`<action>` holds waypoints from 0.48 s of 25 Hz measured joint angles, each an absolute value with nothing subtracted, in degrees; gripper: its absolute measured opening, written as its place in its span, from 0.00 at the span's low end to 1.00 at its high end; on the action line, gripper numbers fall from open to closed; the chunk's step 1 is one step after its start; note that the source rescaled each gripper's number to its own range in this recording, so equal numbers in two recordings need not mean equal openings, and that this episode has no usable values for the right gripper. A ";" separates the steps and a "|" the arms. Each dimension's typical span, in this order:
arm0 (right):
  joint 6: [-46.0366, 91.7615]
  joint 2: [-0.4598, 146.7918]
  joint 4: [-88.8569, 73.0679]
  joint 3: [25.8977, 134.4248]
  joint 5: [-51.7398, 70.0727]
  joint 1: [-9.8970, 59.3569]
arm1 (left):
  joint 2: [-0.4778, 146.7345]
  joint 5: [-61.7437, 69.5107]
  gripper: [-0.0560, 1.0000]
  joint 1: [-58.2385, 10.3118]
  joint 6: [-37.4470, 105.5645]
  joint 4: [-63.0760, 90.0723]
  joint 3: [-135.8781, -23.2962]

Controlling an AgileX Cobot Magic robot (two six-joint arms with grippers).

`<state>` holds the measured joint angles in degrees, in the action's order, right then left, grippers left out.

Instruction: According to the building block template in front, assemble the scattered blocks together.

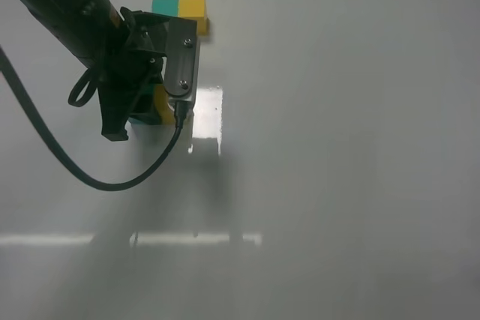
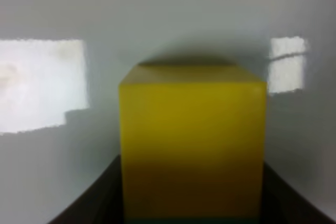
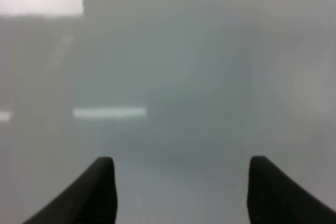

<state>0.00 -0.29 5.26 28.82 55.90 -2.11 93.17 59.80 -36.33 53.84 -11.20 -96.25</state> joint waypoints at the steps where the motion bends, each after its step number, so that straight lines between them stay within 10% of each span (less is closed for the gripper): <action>1: 0.00 -0.29 5.26 28.82 55.90 -2.11 | 93.17 59.33 0.06 -36.28 53.84 -11.07 -96.25; 12: 0.00 -0.29 5.26 28.82 55.90 -2.11 | 93.17 60.35 0.07 -36.17 53.78 -10.65 -96.21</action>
